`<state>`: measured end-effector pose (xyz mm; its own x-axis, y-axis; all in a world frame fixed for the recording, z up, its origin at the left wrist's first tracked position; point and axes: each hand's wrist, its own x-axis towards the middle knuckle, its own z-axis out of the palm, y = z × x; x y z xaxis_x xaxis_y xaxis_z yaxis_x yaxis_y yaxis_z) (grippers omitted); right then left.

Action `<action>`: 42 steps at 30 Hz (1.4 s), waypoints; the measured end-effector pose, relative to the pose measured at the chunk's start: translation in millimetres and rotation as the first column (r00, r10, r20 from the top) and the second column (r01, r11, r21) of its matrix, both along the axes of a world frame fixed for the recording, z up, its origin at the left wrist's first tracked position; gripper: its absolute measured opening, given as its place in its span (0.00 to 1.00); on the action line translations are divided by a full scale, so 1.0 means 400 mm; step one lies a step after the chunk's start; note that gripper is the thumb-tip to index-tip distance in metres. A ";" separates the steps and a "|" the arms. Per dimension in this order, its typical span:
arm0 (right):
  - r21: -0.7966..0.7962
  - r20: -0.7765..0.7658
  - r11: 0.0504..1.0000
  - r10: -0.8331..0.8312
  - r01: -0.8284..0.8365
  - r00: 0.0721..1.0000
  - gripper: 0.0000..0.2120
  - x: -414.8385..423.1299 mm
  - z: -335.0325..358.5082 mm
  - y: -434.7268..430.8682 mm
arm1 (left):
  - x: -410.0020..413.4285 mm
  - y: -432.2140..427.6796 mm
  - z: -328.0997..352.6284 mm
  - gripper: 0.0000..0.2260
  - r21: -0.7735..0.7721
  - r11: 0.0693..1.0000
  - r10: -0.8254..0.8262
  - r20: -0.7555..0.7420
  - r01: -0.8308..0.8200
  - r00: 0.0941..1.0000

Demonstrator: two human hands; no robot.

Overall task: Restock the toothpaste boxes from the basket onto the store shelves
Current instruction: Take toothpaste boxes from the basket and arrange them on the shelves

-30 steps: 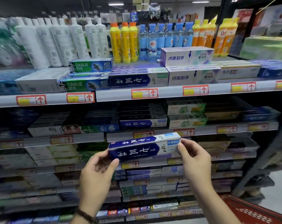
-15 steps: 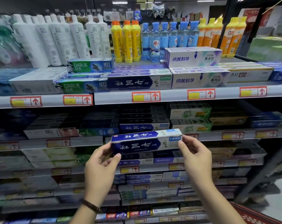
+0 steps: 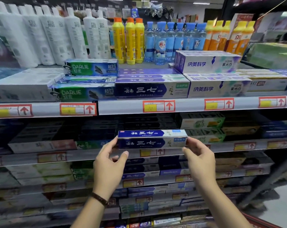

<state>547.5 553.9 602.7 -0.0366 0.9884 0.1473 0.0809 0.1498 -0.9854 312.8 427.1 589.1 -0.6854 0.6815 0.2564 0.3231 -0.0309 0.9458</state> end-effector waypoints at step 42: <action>-0.145 0.240 0.982 0.154 -0.121 0.958 0.36 -0.036 0.034 0.120 | -0.011 0.176 0.008 0.07 -0.168 0.983 0.058 -0.063 -0.068 0.996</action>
